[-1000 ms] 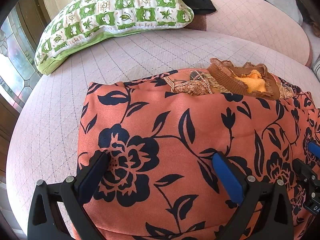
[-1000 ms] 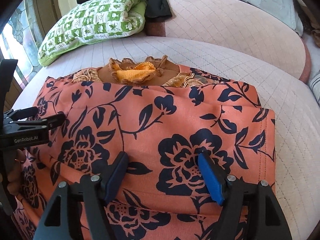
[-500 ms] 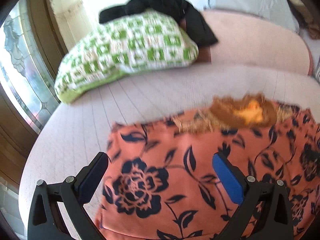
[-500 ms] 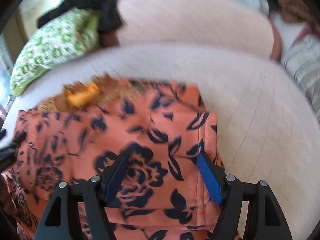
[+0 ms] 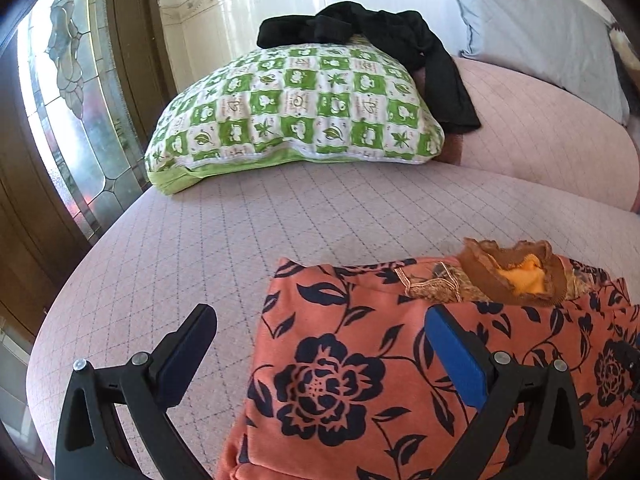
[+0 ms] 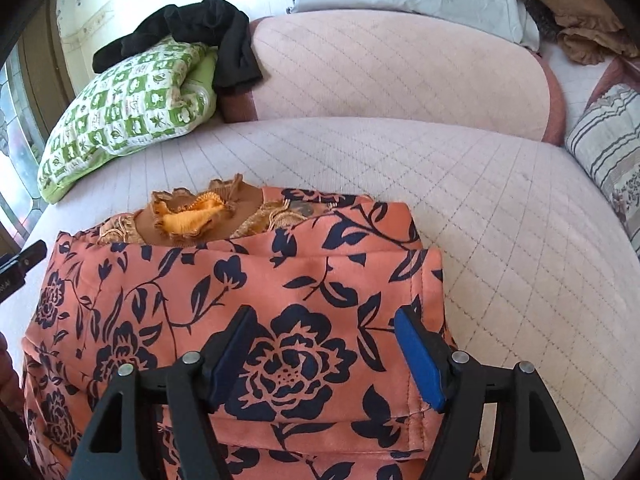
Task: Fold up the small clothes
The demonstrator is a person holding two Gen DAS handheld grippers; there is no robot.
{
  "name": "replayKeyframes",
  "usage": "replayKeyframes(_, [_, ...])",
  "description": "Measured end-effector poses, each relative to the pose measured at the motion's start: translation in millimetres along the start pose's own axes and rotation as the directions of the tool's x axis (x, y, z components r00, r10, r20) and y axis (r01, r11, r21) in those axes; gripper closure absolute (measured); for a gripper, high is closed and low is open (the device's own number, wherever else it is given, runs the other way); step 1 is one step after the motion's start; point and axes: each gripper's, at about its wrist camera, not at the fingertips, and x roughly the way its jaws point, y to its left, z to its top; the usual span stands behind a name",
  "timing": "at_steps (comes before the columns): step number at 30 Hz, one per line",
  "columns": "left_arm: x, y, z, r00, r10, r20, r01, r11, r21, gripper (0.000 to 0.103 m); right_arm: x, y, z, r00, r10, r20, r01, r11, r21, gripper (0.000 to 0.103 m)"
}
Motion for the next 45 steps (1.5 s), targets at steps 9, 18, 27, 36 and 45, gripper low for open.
replayKeyframes(9, [-2,-2,-2,1.0,0.016,-0.005,-0.016,1.0,0.017,0.0,16,-1,-4,0.997,-0.002,-0.075,0.002,1.0,-0.003,0.028])
replayKeyframes(18, [-2,-1,-11,0.998,0.029,-0.063,-0.026,0.999,0.038,0.0,5,4,-5,0.999,-0.009,-0.035,0.008,0.999,-0.034,0.028])
replayKeyframes(27, [28,14,-48,0.953,-0.009,-0.302,0.012,1.0,0.008,0.0,4,21,-25,0.998,-0.046,-0.047,0.04,0.99,-0.134,0.028])
replayKeyframes(36, [-16,67,-87,0.956,-0.021,-0.294,-0.01,0.995,-0.104,0.0,-55,-23,-49,0.999,0.047,0.027,-0.048,0.998,0.042,0.027])
replayKeyframes(45, [-69,93,-151,0.954,-0.044,-0.295,0.015,0.995,-0.1,0.0,-77,-65,-99,0.992,0.121,-0.021,-0.115,0.972,0.207,0.027])
